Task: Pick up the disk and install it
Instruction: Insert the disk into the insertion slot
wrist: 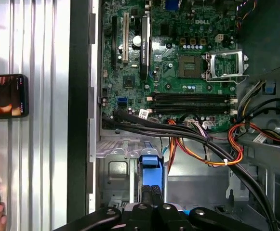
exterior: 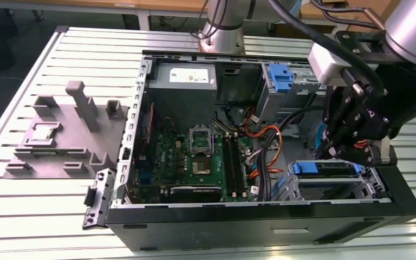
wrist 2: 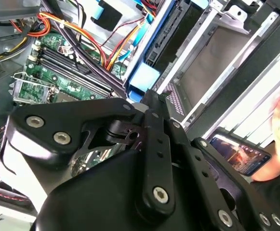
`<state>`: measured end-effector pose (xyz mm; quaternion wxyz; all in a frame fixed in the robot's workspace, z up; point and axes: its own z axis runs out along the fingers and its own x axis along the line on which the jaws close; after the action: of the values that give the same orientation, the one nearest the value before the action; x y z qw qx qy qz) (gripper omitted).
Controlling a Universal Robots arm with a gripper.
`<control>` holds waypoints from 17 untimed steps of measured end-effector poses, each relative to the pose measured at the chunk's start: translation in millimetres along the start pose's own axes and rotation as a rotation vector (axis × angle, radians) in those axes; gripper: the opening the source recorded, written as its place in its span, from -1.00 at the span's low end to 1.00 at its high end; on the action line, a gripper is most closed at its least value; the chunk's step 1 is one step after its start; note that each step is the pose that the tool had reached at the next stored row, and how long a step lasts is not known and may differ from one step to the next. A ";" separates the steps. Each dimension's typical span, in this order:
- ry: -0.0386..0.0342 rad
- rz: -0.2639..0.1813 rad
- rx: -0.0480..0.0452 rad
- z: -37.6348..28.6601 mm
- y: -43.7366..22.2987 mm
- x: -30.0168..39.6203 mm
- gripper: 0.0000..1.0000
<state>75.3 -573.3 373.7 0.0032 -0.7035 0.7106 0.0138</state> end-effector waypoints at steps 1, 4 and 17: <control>0.0001 0.000 0.0002 0.6 0.0 0.0 -0.80; 0.0001 0.000 0.0004 1.8 0.0 0.1 -0.80; -0.0002 0.000 0.0004 2.9 -0.1 0.1 -0.80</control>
<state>75.3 -573.3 370.8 0.0034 -0.7035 0.7106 0.0138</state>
